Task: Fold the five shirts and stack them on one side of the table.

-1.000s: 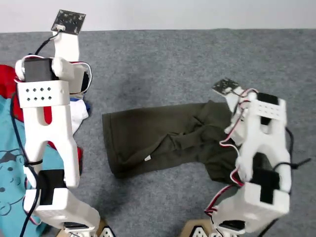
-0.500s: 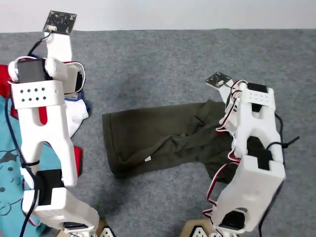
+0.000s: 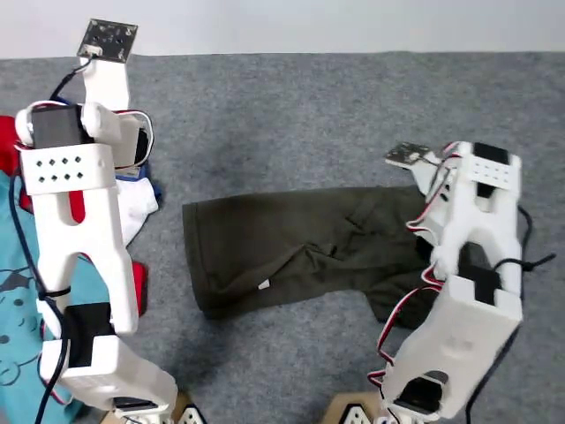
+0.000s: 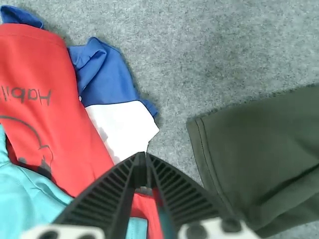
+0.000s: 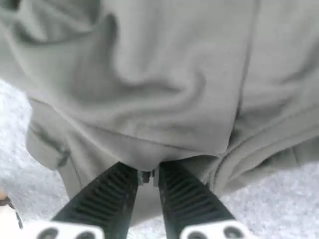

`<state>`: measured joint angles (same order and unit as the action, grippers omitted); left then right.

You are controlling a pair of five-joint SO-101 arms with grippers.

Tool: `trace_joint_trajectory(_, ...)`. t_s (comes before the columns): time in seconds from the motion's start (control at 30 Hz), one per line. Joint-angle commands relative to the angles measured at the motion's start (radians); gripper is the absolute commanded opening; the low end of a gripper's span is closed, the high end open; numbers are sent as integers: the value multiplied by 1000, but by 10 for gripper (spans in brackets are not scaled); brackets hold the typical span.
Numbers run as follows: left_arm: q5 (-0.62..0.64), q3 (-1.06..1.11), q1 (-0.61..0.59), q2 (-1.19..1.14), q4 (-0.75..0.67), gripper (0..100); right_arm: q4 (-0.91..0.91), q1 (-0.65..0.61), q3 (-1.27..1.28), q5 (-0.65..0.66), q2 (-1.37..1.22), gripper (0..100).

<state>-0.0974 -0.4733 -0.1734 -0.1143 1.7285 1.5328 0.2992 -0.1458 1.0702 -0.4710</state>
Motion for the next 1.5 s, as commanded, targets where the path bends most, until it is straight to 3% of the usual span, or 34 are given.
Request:
trace_joint_trajectory(0.0,-2,-7,-2,54,21,2,7,59,-48,38,42,10)
trace_joint_trajectory(0.17,-2,-8,0,54,23,2,-4,71,-48,43,41,30)
trace_joint_trajectory(0.3,-2,-8,3,54,23,2,-2,71,-51,43,53,146)
trace_joint_trajectory(0.4,-2,-8,0,54,23,2,31,77,-94,43,79,171)
trace_joint_trajectory(0.7,-2,-7,60,54,25,2,202,1,-186,31,183,132)
trace_joint_trajectory(0.87,-2,-7,106,49,25,2,188,-108,-183,-91,127,52)
trace_joint_trajectory(1.13,-2,-4,101,52,23,2,50,-211,-184,-253,8,10)
trace_joint_trajectory(1.47,-2,-5,101,52,25,2,93,-110,-184,-212,-124,9)
